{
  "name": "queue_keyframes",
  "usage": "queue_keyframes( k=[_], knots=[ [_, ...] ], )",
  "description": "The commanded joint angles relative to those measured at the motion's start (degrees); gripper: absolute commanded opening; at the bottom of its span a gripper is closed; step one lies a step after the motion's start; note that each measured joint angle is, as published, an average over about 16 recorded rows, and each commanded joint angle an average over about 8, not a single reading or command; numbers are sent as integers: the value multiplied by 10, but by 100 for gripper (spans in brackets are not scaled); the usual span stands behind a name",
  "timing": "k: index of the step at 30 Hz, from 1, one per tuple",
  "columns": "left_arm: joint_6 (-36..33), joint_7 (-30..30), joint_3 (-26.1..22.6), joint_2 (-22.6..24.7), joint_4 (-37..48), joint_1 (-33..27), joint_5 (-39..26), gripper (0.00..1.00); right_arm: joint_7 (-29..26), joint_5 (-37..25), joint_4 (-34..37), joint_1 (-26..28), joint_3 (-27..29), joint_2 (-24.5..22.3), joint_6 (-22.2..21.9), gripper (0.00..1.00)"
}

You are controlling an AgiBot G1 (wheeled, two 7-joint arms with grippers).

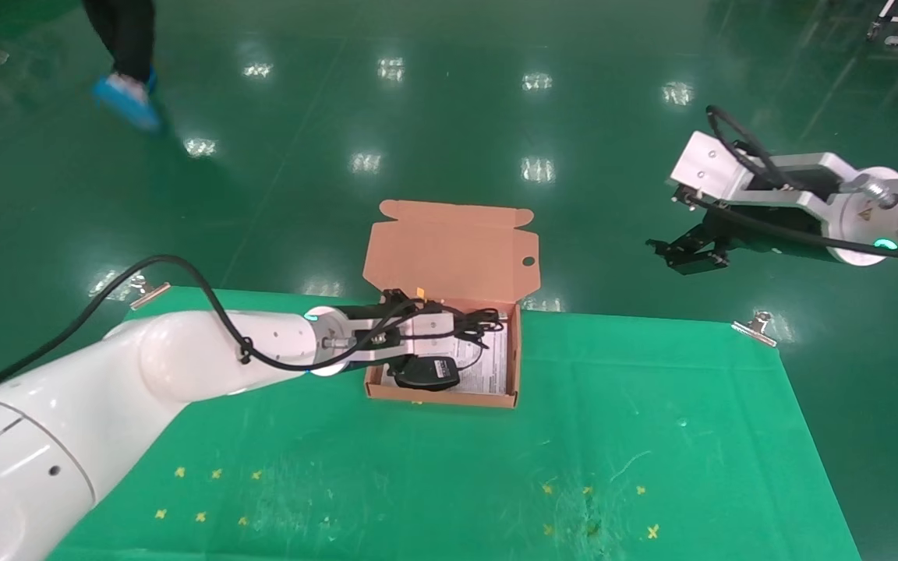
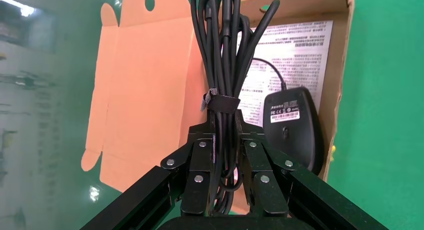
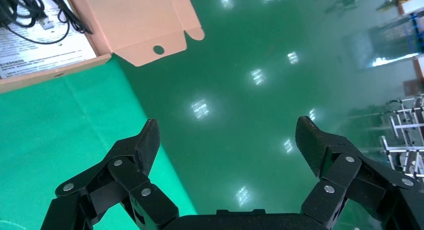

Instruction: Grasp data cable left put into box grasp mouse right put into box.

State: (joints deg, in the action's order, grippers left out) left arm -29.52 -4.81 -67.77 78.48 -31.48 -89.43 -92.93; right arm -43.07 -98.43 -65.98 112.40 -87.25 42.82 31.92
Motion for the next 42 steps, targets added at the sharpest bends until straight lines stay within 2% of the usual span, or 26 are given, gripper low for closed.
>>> queue_keyframes(
  k=[1, 8, 9, 24, 34, 42],
  knots=[
    [2, -7, -9, 0, 0, 2, 16, 5, -11, -8, -13, 6, 1, -10, 3, 100],
    [7, -19, -24, 1, 0, -1, 39, 92, -25, -20, -27, 12, 0, -19, 6, 100],
    [7, -19, -24, 1, 0, -1, 40, 100, -26, -20, -28, 12, 0, -19, 6, 100],
    [3, -10, -20, -16, -19, -5, 43, 100, -24, -18, -27, 15, 3, -19, 4, 100],
    [24, 31, 4, -56, -25, -75, 49, 100, -13, -25, -55, 62, 19, -35, 15, 100],
    [18, 43, 19, -73, -30, -88, 57, 100, 3, -11, -70, 65, 38, -40, 41, 100]
  ],
)
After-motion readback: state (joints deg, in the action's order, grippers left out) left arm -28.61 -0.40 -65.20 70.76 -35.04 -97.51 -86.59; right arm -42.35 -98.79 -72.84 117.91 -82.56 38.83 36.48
